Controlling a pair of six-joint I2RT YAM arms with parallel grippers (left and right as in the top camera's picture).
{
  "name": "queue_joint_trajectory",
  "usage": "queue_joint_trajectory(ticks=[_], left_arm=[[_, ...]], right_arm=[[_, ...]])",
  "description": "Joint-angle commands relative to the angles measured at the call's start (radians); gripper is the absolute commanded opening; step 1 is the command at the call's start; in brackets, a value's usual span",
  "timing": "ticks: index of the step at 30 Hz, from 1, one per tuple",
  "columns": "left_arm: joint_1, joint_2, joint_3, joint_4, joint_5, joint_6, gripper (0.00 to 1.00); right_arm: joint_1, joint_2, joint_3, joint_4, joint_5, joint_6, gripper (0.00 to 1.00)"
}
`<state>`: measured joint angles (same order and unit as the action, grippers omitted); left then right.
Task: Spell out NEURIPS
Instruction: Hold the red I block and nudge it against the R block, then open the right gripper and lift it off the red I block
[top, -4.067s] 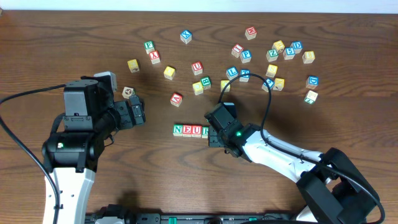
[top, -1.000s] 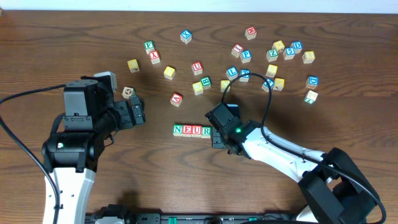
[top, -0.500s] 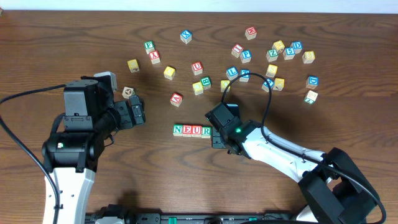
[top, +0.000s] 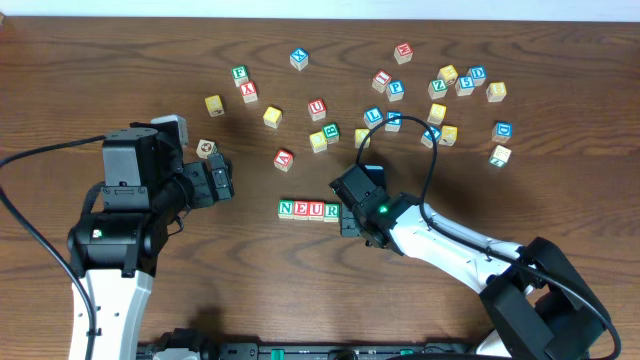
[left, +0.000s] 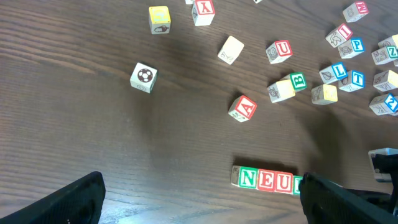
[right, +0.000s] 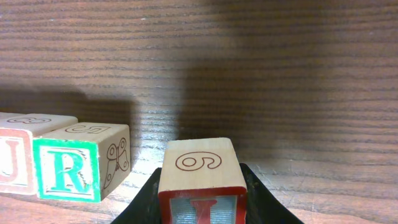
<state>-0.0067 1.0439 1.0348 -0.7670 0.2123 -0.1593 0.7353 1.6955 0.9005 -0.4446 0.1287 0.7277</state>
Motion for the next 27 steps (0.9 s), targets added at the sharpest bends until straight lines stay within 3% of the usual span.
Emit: queue_joint_trajectory(ticks=[1,7,12,18,27], left_arm=[[0.006,0.001,0.028,-0.003,0.012,0.009,0.98],[0.006,0.001,0.028,-0.003,0.012,0.009,0.98],[0.006,0.001,0.028,-0.003,0.012,0.009,0.98],[0.006,0.001,0.028,-0.003,0.012,0.009,0.98],[0.006,0.001,0.028,-0.003,0.012,0.009,0.98]], right_arm=[[-0.004,0.008,0.018,0.004,0.022,0.016,0.06],[-0.004,0.008,0.018,0.003,0.022,0.016,0.08],[-0.002,0.008,0.018,0.003,0.022,0.016,0.27],[-0.002,0.008,0.018,0.003,0.022,0.016,0.36],[-0.002,0.008,0.018,0.003,0.022,0.016,0.37]])
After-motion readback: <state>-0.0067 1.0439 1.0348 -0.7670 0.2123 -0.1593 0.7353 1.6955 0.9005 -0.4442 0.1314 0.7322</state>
